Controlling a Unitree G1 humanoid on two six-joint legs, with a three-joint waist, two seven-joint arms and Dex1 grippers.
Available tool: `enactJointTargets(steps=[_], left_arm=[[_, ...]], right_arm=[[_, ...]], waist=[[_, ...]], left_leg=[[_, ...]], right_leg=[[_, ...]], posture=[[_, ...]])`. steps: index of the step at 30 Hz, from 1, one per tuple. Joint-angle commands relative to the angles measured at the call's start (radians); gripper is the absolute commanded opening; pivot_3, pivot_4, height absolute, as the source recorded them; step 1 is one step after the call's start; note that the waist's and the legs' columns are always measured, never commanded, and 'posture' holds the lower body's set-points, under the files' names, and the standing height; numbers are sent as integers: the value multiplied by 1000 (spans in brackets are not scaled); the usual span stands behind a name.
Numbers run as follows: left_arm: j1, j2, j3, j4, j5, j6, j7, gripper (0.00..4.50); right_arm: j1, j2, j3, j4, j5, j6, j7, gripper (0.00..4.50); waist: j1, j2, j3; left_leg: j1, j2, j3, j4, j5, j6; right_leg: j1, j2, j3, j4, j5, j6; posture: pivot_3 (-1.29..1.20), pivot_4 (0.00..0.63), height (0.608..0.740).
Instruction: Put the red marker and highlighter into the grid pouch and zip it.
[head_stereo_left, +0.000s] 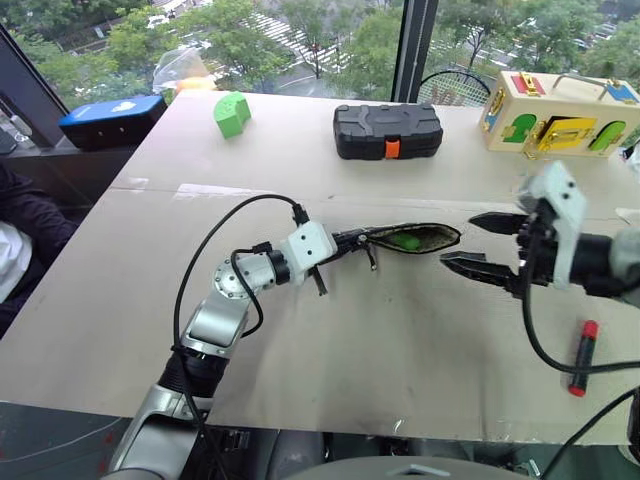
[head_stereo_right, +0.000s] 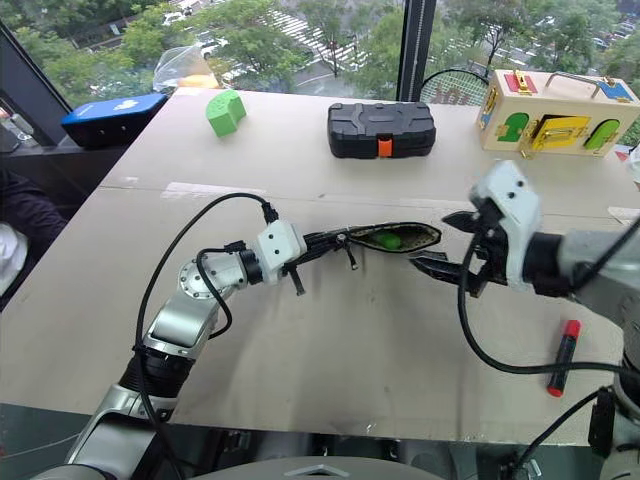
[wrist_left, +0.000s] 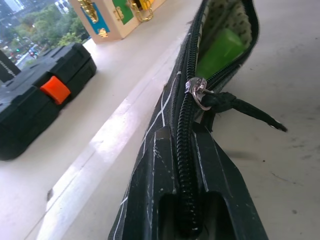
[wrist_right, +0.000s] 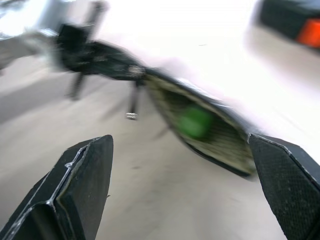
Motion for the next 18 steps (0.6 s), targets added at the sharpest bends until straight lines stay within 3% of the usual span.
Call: enactJointTargets(steps=[1, 6, 10, 16, 18], left_arm=[[-35, 2, 11, -3, -4, -66, -5, 0], [-43, -21, 0, 17, -25, -90, -17, 0], [-62, -39, -12, 40, -20, -104, -28, 0], [-68, -49, -14, 35, -15, -102, -32, 0], [-55, -48, -14, 19, -14, -97, -30, 0]], right_arm=[[268, 28, -168, -168, -155, 75, -199, 4383], [531, 232, -229, -230, -205, 75, -506, 4383], [552, 380, -200, -230, -263, 75, -699, 4383], [515, 549, -248, -185, -330, 75, -756, 4383], [497, 592, -309, -100, -302, 75, -717, 3858]], waist=[[16, -2, -1], [12, -1, -2], [4, 1, -1], [-1, 2, -1], [-1, 0, -2]], left_leg=[[-1, 0, -1, 0, 1, -1], [0, 0, 0, -1, 2, -4], [2, 0, 2, -1, 1, -1], [4, 0, 1, -1, 0, 0], [4, 0, 1, -1, 0, 0]], right_leg=[[0, 0, -1, -1, 0, 0], [0, 1, 1, -1, 0, 1], [0, 2, 4, 0, -3, 4], [0, 3, 7, 2, -3, 4], [0, 3, 7, 2, -1, 1]], posture=[[0, 150, 740], [0, 150, 740], [0, 150, 740], [0, 150, 740], [0, 150, 740]])
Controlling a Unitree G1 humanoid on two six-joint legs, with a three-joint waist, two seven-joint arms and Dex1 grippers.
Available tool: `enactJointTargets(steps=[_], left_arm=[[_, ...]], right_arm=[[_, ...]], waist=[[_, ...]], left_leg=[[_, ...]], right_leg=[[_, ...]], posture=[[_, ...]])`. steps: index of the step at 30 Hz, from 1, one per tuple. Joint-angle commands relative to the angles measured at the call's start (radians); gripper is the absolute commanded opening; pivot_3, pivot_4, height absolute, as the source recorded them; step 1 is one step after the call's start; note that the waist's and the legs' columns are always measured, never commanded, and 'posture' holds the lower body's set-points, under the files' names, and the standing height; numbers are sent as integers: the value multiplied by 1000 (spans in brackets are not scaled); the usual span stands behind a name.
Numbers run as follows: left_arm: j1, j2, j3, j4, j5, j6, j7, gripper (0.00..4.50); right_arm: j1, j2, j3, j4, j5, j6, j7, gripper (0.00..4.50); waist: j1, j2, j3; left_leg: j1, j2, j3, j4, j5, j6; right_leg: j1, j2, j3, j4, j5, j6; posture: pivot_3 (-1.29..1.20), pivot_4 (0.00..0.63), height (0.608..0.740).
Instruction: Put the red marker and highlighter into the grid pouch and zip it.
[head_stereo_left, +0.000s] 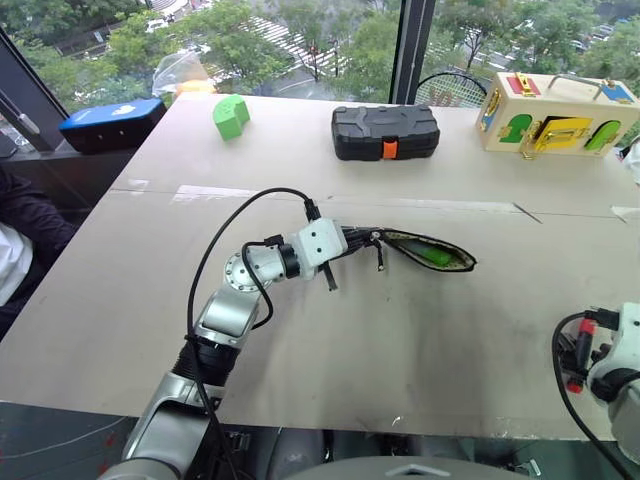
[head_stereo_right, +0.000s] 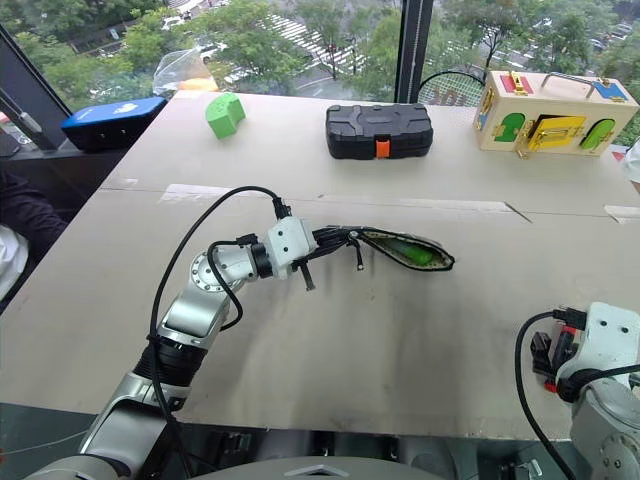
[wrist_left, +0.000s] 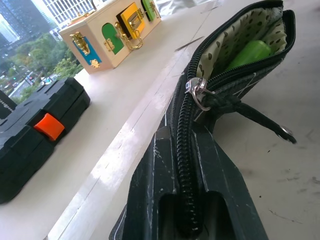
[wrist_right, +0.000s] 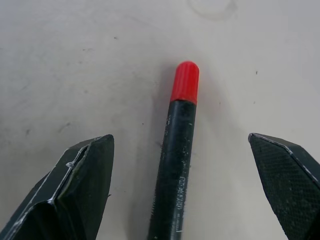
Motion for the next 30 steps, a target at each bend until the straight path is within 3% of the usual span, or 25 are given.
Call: enactJointTargets(steps=[1, 3, 7, 9, 12, 15, 20, 24, 30], left_arm=[[-2, -1, 7, -43, -14, -10, 6, 0], [4, -1, 11, -52, -16, -2, 10, 0], [10, -1, 14, -62, -19, 11, 15, 0], [15, -4, 14, -69, -24, 19, 15, 0], [15, -12, 14, -75, -27, 37, 21, 0], [3, -13, 10, -63, -8, 38, 32, 0], [-14, -13, -2, -33, 30, 18, 48, 0], [-18, -17, -5, -30, 42, 11, 61, 0], [12, -16, -16, -69, 51, -9, 67, 0]], right_arm=[[-13, 30, -94, 90, 18, 7, 41, 3501], [9, 12, -101, 96, 35, 7, 65, 2493], [66, -62, -92, 75, 67, 7, 121, 1012], [131, -220, -24, 28, 64, -14, 196, 206], [204, -423, 35, -49, 123, -148, 394, 189], [170, -618, 82, -63, 185, -253, 557, 189], [-236, -934, 404, 7, 263, -317, 746, 189], [-519, -1020, 682, 80, 245, -334, 834, 189], [-752, -993, 941, 238, 145, -311, 854, 189]], waist=[[1, -1, -1], [2, -1, -1], [11, -1, -1], [15, 0, 0], [11, 2, 1], [-3, 0, 1], [-14, 0, 7], [0, -3, 7], [9, -3, 6]], left_leg=[[-1, 0, -1, 0, 0, -1], [-1, 0, 0, -1, 1, -2], [-1, -1, -1, -1, 0, 0], [-2, -1, -1, -1, 0, 0], [-2, -2, 1, -1, -2, 3], [0, -1, -2, 0, -2, 3], [6, -2, -2, 0, -2, 3], [4, -2, -10, -4, -2, 3], [-4, -6, -9, -1, 0, -1]], right_leg=[[0, 0, -1, -1, 0, 0], [0, 0, 0, -2, 0, 0], [0, 0, -1, -3, 0, 0], [0, 0, -1, -3, 0, 0], [0, -2, 1, -5, 0, 0], [1, 1, 2, -5, -2, 4], [2, 4, 5, -3, -1, 2], [3, 5, 3, -8, 2, -3], [0, 0, 2, -11, 3, -2]], posture=[[0, 150, 740], [0, 150, 740], [0, 150, 740], [0, 150, 740], [0, 150, 740], [0, 150, 740], [0, 150, 740], [0, 150, 740], [0, 150, 740]])
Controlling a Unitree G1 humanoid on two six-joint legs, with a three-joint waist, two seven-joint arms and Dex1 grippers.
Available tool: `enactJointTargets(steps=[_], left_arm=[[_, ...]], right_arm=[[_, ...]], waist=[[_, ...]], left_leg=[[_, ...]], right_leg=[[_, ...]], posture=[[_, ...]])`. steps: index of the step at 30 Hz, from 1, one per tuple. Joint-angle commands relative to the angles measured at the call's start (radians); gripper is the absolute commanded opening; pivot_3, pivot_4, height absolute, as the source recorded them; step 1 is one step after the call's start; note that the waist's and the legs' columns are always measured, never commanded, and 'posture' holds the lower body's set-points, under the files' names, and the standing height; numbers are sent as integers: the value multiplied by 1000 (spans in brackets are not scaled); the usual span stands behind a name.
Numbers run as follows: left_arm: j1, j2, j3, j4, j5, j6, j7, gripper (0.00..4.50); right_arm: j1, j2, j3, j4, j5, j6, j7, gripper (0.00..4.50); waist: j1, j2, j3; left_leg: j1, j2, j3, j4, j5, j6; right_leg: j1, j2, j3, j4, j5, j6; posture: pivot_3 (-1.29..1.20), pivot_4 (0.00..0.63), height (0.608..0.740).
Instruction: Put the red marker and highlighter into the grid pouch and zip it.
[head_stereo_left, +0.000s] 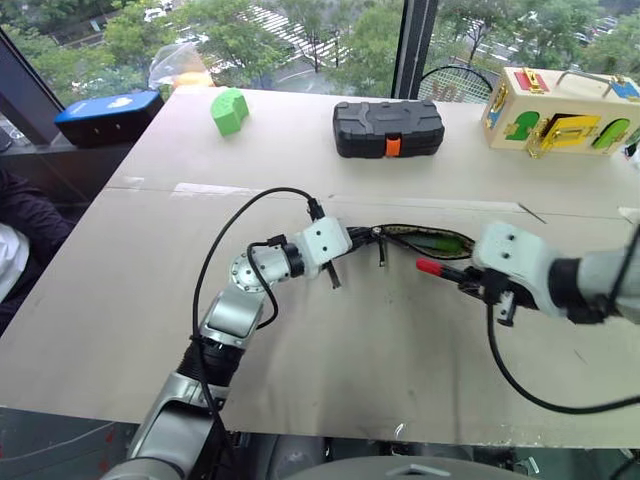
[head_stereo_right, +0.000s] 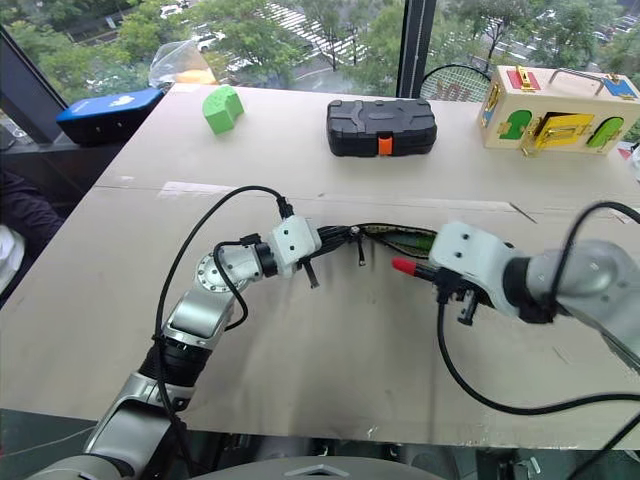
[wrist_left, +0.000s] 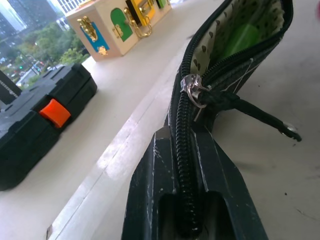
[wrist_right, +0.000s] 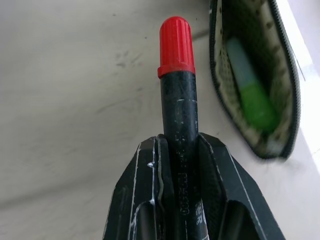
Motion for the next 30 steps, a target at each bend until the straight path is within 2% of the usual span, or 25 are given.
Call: enactJointTargets(steps=[1, 13, 20, 24, 26, 28, 30], left_arm=[[16, 6, -2, -66, 6, -28, 13, 0], [49, 22, -14, -87, 41, -26, 32, 0], [22, 5, -44, -79, 59, -47, 36, 0], [16, -8, -57, -81, 61, -51, 34, 0], [16, -13, -59, -76, 58, -53, 36, 0], [19, -18, -61, -78, 57, -49, 39, 0], [26, -20, -62, -90, 57, -42, 40, 0]], right_arm=[[-72, 9, 52, 73, -43, 21, 16, 189], [-212, 41, 54, 174, -17, 163, 73, 189], [-311, 112, 208, 275, -91, 168, 67, 189], [-400, 223, 316, 405, -173, 137, 43, 189], [-420, 239, 362, 433, -202, 78, 79, 189], [-419, 252, 377, 455, -213, 38, 108, 1240], [-402, 245, 384, 478, -235, -4, 129, 2077]], waist=[[6, 0, 0], [6, 1, 0], [7, 2, 0], [1, 3, 0], [-1, 3, 0], [3, 3, 0], [5, 3, 0]], left_leg=[[0, -1, 0, 0, 0, 1], [0, -1, -1, 3, -3, 5], [0, -1, 0, 4, -2, 4], [-2, -1, 0, 8, -2, 4], [-2, 0, 0, 9, -2, 4], [-2, 0, 0, 10, -2, 4], [-2, 0, 0, 10, -2, 4]], right_leg=[[0, -1, 0, 0, 0, 0], [0, -6, -1, 2, 0, 0], [0, -6, -1, 2, 0, 0], [0, -4, -1, 3, 0, 0], [0, -2, -1, 4, 1, 1], [0, -2, -2, 5, 1, 1], [0, -2, -2, 5, 1, 1]], posture=[[0, 150, 740], [0, 150, 740], [0, 150, 740], [0, 150, 740], [0, 150, 740], [0, 150, 740], [0, 150, 740]])
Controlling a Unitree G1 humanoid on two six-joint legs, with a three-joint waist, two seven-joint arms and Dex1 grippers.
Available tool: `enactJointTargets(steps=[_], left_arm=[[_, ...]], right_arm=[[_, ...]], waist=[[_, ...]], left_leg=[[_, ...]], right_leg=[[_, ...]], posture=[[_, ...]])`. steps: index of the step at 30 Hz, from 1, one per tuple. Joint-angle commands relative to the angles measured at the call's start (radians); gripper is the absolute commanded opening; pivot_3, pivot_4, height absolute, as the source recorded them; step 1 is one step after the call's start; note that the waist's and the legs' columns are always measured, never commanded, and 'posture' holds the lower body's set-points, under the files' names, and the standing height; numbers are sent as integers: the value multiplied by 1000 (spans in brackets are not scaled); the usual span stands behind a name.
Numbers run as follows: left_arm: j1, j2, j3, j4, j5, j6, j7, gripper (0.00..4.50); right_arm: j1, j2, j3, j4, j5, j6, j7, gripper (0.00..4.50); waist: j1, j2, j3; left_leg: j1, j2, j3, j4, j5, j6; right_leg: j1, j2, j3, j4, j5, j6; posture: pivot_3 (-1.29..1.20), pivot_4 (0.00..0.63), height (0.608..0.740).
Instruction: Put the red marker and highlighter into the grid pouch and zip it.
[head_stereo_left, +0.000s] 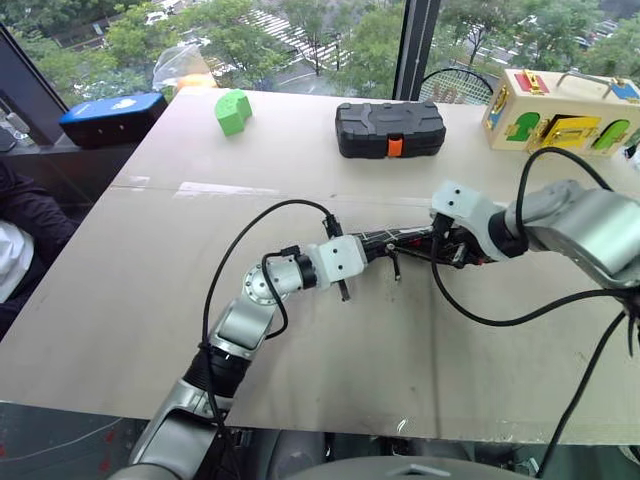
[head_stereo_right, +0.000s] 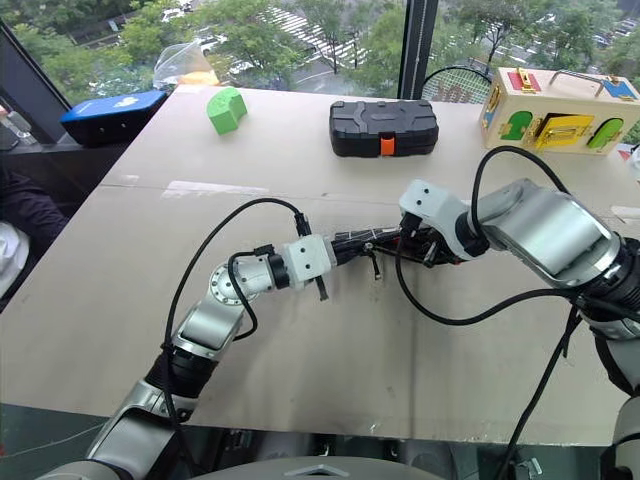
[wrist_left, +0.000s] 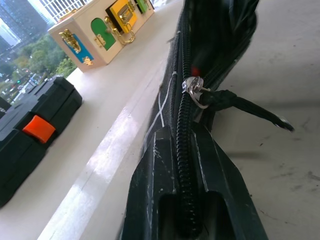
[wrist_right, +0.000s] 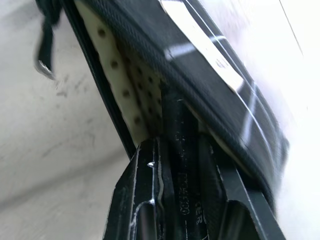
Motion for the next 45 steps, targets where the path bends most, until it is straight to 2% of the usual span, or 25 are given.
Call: enactJointTargets(steps=[1, 4, 8, 11, 13, 15, 19, 21, 28, 33, 35, 39, 45], left_arm=[[-2, -8, 8, -62, -17, 1, 10, 0], [-1, -11, 30, -85, -47, 61, 9, 0], [-17, -52, 93, -131, -173, 265, 20, 0], [-43, -101, 139, -169, -298, 422, 22, 0], [-54, -113, 154, -190, -343, 482, 21, 0], [-57, -91, 132, -193, -320, 459, -1, 0], [-63, -63, 106, -168, -283, 396, -20, 0], [-61, -57, 106, -167, -286, 393, -26, 0], [-57, -18, 108, -144, -277, 383, -49, 0], [-59, -8, 107, -135, -277, 380, -56, 0], [-61, -6, 107, -138, -280, 383, -59, 0], [-66, 2, 112, -136, -286, 385, -67, 0], [-57, 7, 108, -141, -281, 383, -71, 0]], right_arm=[[1, -23, -12, 23, -47, -74, 38, 2561], [28, -67, -106, -7, -10, -76, 81, 3841], [94, -132, -368, -98, 142, -18, 165, 3841], [163, -95, -561, -167, 231, 72, 135, 3841], [187, -67, -622, -205, 259, 123, 101, 3841], [209, -10, -654, -257, 272, 183, 44, 3841], [283, 274, -685, -344, 239, 272, -173, 3841], [317, 356, -702, -366, 258, 272, -241, 3841], [385, 615, -869, -447, 512, 272, -451, 3841], [423, 633, -887, -446, 650, 272, -585, 3841], [458, 612, -852, -427, 679, 272, -642, 3841], [502, 645, -816, -391, 658, 272, -763, 3841], [525, 728, -817, -371, 663, 272, -864, 3841]], waist=[[1, 0, 0], [4, 0, 0], [6, 0, 0], [2, 0, 0], [1, 0, 0], [1, 0, 0], [-5, 0, -1], [-3, 0, -1], [3, 0, -1], [1, 1, 0], [2, 0, -1], [0, 0, -1], [-3, 0, -1]], left_leg=[[0, 0, 0, 0, 0, 0], [0, 0, 0, 1, 0, 1], [-1, 0, 0, 2, -1, 1], [-1, 1, -2, 3, -1, 2], [-1, 1, -2, 3, -2, 3], [0, 1, -1, 4, -3, 4], [1, 2, -1, 4, -1, 2], [1, 1, -1, 4, -1, 1], [0, -3, -2, 4, -1, 1], [1, -3, -2, 4, -1, 1], [1, -3, -2, 4, -1, 1], [0, -3, -2, 4, -1, 2], [1, -3, -3, 4, -3, 5]], right_leg=[[0, 0, 0, 0, 0, 1], [0, 0, -1, 0, 1, 1], [0, -1, -1, 1, 1, 2], [1, -1, 0, 0, 1, 2], [2, 0, 0, 0, 2, 3], [2, 0, 1, 1, 2, 3], [2, 1, 2, 4, 2, 3], [1, 1, 1, 6, 2, 3], [1, 0, 2, 7, 2, 3], [0, 1, 2, 7, 2, 3], [0, 0, 2, 7, 2, 3], [1, 0, 3, 7, 2, 3], [0, 1, 3, 7, 2, 3]], posture=[[0, 150, 740], [0, 150, 740], [0, 150, 740], [0, 150, 740], [0, 150, 740], [0, 150, 740], [0, 150, 740], [0, 150, 740], [0, 150, 740], [0, 150, 740], [0, 150, 740], [0, 150, 740], [0, 150, 740]])
